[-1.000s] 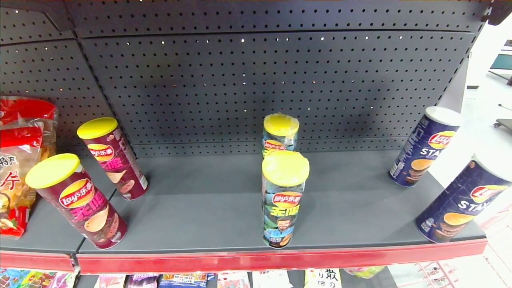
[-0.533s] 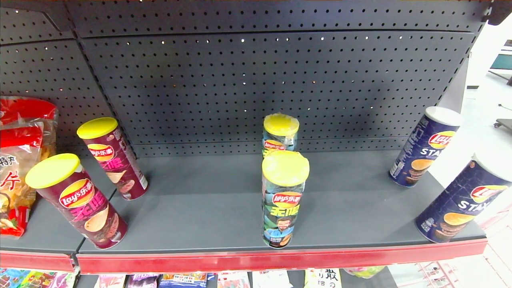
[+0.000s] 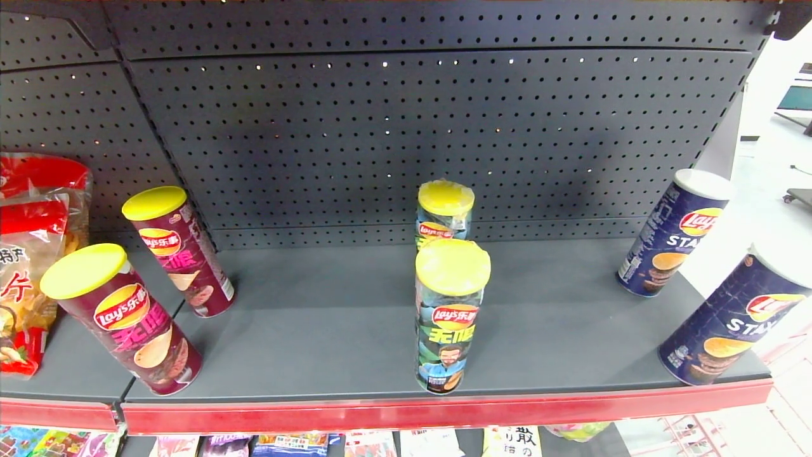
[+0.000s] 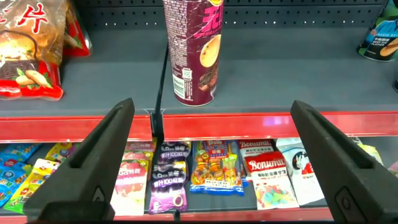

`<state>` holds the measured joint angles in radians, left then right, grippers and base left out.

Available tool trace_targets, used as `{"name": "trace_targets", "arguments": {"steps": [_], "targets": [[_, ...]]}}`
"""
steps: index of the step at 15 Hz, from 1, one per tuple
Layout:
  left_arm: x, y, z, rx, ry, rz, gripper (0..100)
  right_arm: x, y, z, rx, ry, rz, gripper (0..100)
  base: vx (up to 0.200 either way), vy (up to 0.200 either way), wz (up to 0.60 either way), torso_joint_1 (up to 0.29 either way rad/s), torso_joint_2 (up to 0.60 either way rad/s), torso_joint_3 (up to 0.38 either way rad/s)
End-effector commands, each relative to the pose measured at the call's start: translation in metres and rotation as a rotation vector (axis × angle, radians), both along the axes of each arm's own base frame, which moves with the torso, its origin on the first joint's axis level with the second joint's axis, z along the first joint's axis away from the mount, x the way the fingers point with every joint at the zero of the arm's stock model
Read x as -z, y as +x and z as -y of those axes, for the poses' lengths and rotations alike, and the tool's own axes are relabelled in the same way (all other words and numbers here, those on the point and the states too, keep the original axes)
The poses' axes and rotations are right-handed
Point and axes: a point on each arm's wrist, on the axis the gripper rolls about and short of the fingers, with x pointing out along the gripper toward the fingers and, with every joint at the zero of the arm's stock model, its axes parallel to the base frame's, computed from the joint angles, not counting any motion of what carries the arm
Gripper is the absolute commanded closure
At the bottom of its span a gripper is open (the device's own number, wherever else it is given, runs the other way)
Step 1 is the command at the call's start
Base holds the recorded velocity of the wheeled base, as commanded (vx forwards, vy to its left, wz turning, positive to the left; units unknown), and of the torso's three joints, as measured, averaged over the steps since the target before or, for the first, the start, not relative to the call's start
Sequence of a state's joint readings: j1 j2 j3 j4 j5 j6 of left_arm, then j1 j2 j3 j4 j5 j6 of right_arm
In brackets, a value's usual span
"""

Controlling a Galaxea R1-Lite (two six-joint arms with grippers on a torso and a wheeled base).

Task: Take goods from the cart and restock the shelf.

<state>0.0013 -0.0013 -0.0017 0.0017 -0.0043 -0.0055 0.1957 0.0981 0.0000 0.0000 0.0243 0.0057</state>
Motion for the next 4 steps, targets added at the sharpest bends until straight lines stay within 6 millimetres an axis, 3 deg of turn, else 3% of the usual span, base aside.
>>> {"name": "trace_targets", "arguments": {"steps": [1, 4], "targets": [[0.0, 0.0001, 0.0, 0.0, -0.001, -0.001, 0, 0.0, 0.0, 0.0, -0.001, 0.002, -0.001, 0, 0.0, 0.0, 0.0, 0.0, 0.0, 0.0], [0.0, 0.0001, 0.0, 0.0, -0.001, -0.001, 0, 0.0, 0.0001, 0.0, -0.001, 0.0, -0.002, 0, 0.0, 0.0, 0.0, 0.0, 0.0, 0.0]]}}
